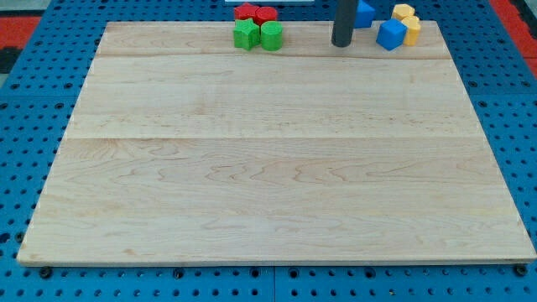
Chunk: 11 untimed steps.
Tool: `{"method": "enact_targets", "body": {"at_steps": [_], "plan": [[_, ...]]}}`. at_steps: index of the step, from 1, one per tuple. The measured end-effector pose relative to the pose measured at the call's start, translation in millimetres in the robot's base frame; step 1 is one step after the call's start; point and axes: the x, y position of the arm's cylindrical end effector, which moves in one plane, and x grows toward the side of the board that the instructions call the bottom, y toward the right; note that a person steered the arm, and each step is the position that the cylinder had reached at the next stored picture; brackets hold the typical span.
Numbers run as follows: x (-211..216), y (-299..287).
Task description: Point your arm to the top right
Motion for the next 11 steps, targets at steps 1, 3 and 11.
{"method": "enact_targets", "body": {"at_steps": [1,3,11], "plan": [[36,8],[42,102],[-68,199]]}}
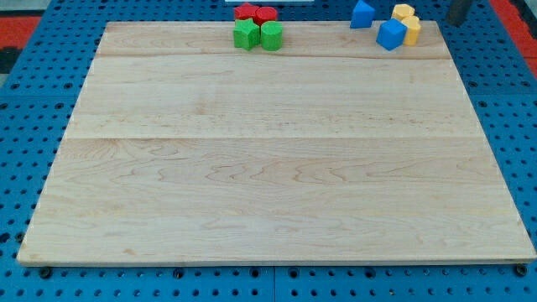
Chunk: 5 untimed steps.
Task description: Point your arm to the top right
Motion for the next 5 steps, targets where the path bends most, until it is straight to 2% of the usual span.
{"method": "enact_targets", "body": {"at_steps": [3,5], "plan": [[2,-15],[19,-22]]}}
